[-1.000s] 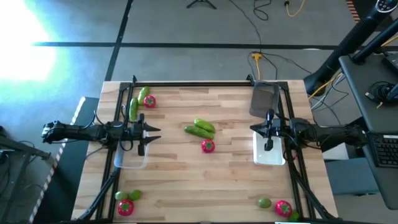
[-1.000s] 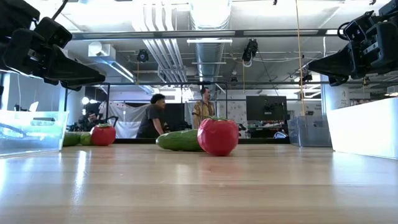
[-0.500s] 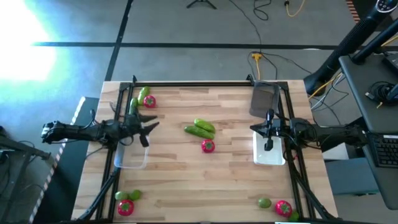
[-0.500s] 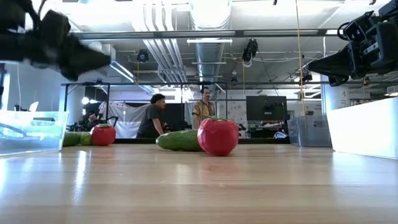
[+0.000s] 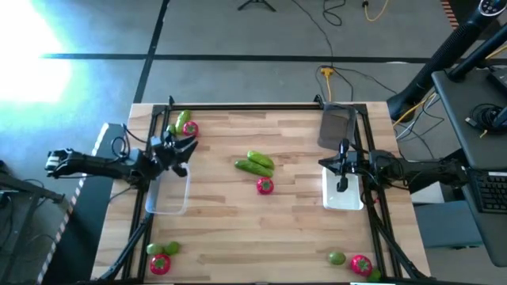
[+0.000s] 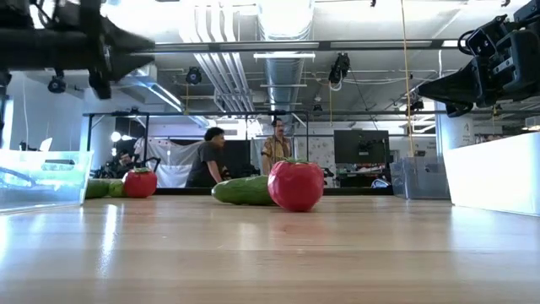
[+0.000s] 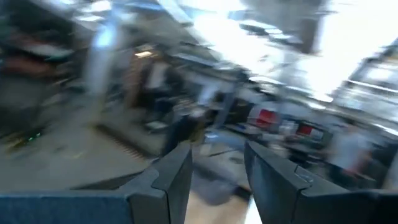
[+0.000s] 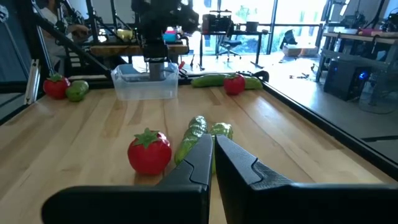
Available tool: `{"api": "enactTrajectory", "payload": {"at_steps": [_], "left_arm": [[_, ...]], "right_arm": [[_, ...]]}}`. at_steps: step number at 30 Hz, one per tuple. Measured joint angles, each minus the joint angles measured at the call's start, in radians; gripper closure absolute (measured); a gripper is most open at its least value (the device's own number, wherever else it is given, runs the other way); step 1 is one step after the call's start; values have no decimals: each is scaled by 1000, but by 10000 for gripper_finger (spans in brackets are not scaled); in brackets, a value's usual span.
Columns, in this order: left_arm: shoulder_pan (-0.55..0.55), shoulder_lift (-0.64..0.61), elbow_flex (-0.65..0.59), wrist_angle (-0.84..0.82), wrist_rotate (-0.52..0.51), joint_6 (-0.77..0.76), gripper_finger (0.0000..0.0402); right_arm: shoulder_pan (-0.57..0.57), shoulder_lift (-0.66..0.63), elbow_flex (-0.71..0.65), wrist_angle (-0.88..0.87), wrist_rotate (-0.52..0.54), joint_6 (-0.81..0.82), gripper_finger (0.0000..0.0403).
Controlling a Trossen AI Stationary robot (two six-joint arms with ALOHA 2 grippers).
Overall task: Sort produce into baskets
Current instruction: Put the cucumber into the transparent bin
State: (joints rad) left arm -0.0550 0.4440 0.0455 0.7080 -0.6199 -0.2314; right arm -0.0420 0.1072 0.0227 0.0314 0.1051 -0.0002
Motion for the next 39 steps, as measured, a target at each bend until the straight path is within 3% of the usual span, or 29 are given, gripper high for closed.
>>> {"api": "enactTrajectory", "payload": {"at_steps": [4, 10, 14, 18, 25, 29, 34, 39], "left_arm": [[5, 88, 63, -184, -179, -120, 269], [100, 228, 321, -860, -205, -456, 248], [243, 360, 521, -1362, -132, -665, 222], [431, 491, 629, -1664, 9, -734, 196], [752, 668, 690, -1717, 228, -541, 168], [890, 750, 709, -1713, 279, -455, 163], [1013, 852, 737, -1710, 298, -397, 163], [1066, 967, 751, -1696, 351, -353, 162]], "right_arm": [[0, 0, 0, 0, 0, 0, 390], [0, 0, 0, 0, 0, 0, 390], [0, 0, 0, 0, 0, 0, 390], [0, 0, 0, 0, 0, 0, 390], [0, 0, 0, 0, 0, 0, 390], [0, 0, 0, 0, 0, 0, 390], [0, 0, 0, 0, 0, 0, 390], [0, 0, 0, 0, 0, 0, 390]]}}
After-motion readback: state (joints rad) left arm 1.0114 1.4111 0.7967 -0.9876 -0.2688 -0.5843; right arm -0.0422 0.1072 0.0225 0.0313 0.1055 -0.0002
